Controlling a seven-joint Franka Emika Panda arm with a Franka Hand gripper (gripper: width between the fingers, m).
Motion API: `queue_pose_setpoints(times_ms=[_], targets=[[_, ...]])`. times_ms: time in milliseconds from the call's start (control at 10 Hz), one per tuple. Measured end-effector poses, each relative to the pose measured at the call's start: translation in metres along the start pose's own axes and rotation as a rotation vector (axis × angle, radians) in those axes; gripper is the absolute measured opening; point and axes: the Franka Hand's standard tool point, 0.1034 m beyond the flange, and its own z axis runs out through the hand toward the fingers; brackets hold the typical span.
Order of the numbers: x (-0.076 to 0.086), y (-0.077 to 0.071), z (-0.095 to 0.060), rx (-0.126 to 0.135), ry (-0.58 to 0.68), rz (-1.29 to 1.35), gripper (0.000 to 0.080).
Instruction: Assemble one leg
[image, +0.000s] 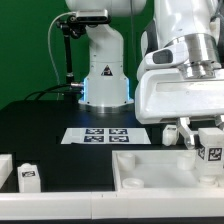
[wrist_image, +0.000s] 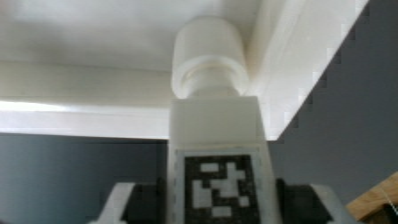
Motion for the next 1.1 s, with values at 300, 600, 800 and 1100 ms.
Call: queue_pose_setpoints(times_ms=[300,600,800,1100], targets=[[-0.0017,0.0008,0.0047,-0.004,0.02,-0.002,0.0284],[-0.0015,0.0016,0.0038,-0.004,0.012,0.002,0.0284],[-0.0022,0.0016,0.0042,-0.004,0.01,0.001,0.039],[0.0036,0.0092,0.0009,0.001,-0.069,0.015,0.0639]])
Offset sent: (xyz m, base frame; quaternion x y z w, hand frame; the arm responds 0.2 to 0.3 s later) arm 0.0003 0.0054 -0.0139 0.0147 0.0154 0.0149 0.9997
